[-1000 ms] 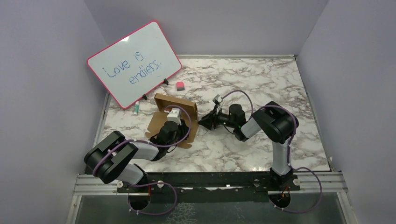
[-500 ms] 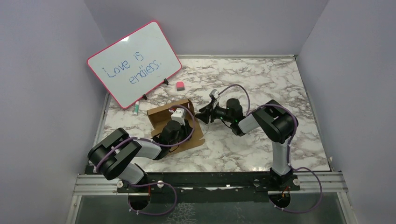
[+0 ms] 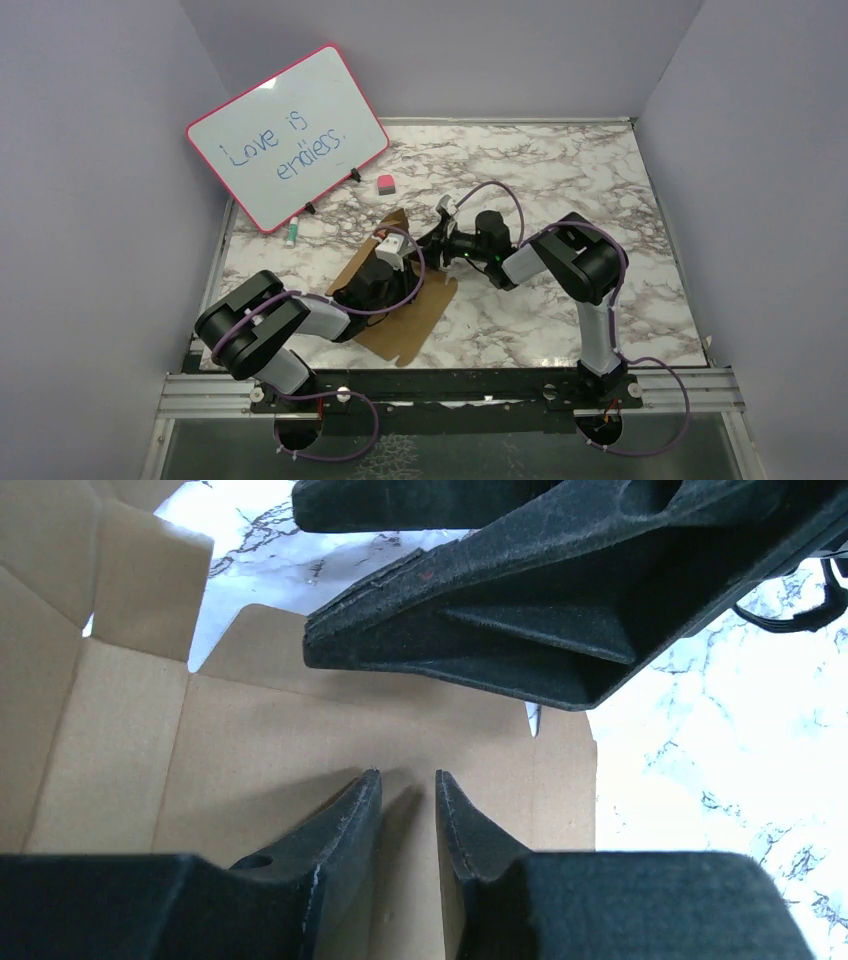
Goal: Fold the paper box
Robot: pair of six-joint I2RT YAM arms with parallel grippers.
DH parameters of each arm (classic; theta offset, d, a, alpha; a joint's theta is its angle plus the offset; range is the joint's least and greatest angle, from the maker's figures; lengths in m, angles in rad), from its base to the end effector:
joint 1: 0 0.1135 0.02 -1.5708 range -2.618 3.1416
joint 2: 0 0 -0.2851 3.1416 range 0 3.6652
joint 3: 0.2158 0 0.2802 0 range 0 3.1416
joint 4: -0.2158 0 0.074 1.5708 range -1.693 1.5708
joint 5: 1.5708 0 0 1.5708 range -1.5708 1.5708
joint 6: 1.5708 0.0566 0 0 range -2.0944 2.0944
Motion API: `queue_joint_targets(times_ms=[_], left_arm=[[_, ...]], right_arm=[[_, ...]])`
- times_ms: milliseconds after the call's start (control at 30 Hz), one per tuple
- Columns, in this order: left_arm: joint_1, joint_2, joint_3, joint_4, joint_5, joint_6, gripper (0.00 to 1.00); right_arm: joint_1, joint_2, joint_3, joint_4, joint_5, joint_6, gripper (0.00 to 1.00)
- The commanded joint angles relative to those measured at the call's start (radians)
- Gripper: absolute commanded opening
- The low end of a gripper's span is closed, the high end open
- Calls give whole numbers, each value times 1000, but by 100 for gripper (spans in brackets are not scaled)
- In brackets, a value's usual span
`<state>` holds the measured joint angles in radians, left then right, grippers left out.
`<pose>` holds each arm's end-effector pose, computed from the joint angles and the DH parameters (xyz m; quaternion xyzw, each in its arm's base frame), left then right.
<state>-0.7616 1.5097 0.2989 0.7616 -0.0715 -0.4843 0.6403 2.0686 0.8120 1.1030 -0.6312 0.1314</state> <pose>0.2001 -0.1852 0.1064 0.0981 0.8408 -0.2855 0.4493 0.3137 0.2754 0.1039 -0.3772 0.6477 0.4512 0.4845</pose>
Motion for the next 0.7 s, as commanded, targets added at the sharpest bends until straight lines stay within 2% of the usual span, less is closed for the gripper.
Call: queue_joint_targets(times_ms=[0,200,333,533,667], left_arm=[[-12,-5,-9,-76,50,17,28],[-12,-105,-7,-93,69,13,32],[-12,-220,27,-196,71,16,35],[-12,-427,181,-543,21,82,41],[-9,-518,326,-781,-48,131,45]], right_arm=[[9,11,-21,17,-23,-8,52],[9,-3,-53,25,-2,-22,52],[8,-44,-80,28,34,-38,53],[-13,-151,-149,-8,94,-72,57],[-53,-186,-137,-60,59,-80,59]])
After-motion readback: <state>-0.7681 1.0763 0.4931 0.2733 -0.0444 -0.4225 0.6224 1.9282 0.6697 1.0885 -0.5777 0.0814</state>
